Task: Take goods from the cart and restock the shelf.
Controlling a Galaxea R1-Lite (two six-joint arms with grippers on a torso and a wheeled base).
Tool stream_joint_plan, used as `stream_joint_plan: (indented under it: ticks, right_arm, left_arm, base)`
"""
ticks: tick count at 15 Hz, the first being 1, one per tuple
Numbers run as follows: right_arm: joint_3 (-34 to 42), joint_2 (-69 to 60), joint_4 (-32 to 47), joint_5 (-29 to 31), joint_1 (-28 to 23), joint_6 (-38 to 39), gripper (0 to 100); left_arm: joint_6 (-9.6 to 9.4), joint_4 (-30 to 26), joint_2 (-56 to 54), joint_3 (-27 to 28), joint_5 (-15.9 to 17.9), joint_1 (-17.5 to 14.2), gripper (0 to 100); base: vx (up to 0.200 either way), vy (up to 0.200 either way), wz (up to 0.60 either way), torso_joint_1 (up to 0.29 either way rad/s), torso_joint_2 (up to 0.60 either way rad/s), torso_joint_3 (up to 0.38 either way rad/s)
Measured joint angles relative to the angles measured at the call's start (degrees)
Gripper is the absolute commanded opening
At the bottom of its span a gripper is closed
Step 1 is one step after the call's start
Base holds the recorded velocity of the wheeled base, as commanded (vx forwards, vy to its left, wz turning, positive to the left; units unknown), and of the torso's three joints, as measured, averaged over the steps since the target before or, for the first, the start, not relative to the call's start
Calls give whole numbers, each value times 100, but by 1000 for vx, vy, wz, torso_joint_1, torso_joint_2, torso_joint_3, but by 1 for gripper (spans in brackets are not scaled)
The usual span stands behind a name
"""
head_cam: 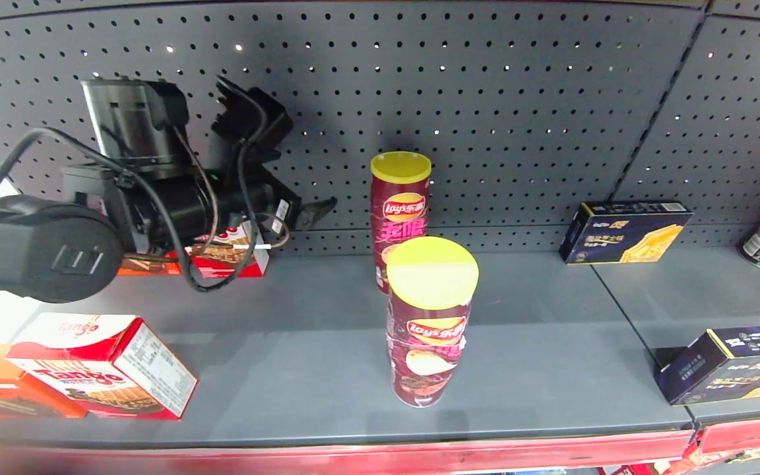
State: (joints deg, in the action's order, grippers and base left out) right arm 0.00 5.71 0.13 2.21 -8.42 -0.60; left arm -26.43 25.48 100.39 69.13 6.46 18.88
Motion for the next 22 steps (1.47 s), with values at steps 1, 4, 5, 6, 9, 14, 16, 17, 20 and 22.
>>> stream_joint_plan:
  ticks: [1,4,5,6,9,14,16,17,20,22]
  right_arm:
    - [0,0,0,0,0,0,100]
    - [0,0,0,0,-4,0,100]
    - [0,0,0,0,-4,0,100]
    - [0,0,0,-29,-4,0,100]
    - [0,0,2,-62,0,0,100]
    - [0,0,-4,-76,-1,-22,100]
    - [-85,10,-161,-93,-6,-24,100]
    - [-313,82,-223,-143,-6,-13,100]
    - [-1193,945,-185,-852,90,-88,100]
    - [-1684,1725,-210,-1410,280,-380,100]
  left_arm:
    - [27,5,-161,-48,-39,-37,100]
    - [194,49,-778,-428,-176,-111,100]
    - [262,51,-1003,-638,-189,-124,100]
    - [323,52,-1247,-885,-197,-133,100]
    - [443,66,-1949,-1591,-212,-146,100]
    - [577,63,-3093,-2410,-324,-434,100]
    - [733,57,-3463,-2669,-334,-610,100]
    - [761,44,-3623,-2762,-338,-649,100]
    - [772,13,-4022,-2978,-408,-681,100]
    - [777,0,-4201,-3049,-491,-681,100]
  base:
    - [0,0,0,0,0,0]
    - [0,0,0,0,0,0]
    - [0,0,0,0,0,0]
    - [0,0,0,0,0,0]
    - [0,0,0,0,0,0]
    - [0,0,0,0,0,0]
    - [0,0,0,0,0,0]
    - [0,0,0,0,0,0]
    - [0,0,0,0,0,0]
    - [0,0,0,0,0,0]
